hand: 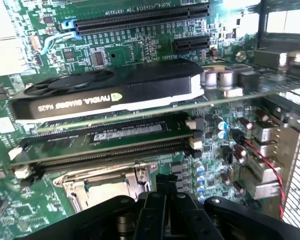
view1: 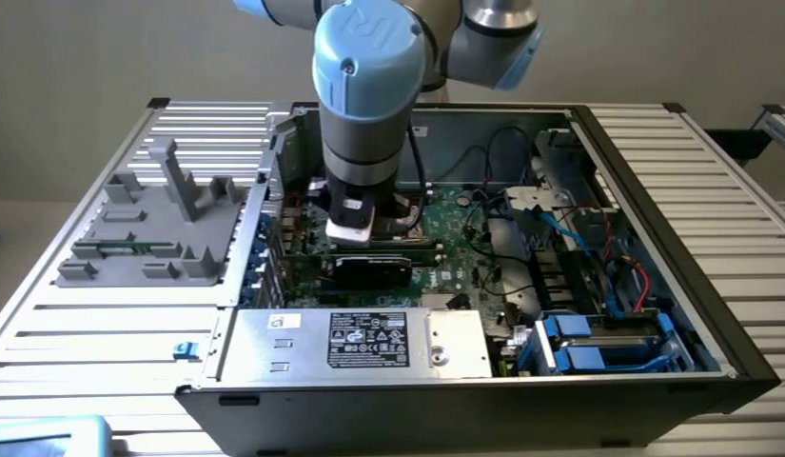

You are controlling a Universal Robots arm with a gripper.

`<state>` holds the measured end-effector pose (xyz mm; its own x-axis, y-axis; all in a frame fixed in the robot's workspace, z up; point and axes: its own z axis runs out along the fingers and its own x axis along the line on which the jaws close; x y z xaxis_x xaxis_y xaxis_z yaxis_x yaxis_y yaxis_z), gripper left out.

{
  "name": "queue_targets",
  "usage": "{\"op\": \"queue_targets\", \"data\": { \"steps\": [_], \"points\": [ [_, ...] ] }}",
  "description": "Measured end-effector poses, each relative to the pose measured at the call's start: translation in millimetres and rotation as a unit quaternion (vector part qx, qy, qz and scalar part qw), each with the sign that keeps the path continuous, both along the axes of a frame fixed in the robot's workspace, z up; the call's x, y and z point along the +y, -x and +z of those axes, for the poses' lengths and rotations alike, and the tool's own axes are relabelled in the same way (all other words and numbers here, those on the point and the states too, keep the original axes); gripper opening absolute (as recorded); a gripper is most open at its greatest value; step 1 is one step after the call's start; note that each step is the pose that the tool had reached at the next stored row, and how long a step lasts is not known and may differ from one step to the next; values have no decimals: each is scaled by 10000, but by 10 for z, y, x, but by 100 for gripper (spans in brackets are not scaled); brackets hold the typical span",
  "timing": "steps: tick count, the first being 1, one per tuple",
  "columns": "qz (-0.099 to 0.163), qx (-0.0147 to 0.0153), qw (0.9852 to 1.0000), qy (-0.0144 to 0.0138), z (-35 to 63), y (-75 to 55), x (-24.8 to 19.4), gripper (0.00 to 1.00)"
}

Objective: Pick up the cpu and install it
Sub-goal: 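Install the second cpu locking lever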

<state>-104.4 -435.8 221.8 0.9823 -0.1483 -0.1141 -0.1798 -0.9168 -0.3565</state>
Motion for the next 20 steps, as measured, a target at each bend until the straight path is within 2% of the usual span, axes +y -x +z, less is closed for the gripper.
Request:
{"op": "queue_targets", "data": {
  "steps": [10,12,13,14,17,20],
  "points": [
    [0,0,10000,15,449,-30,0,11],
    [1,0,10000,30,517,-41,0,11],
    [0,0,10000,52,539,-42,4,11],
    [0,-1,10000,95,552,-43,16,11],
    [0,-4,9996,298,571,-43,61,11],
    [-1,-45,9988,478,573,-43,128,11]
  ]
}}
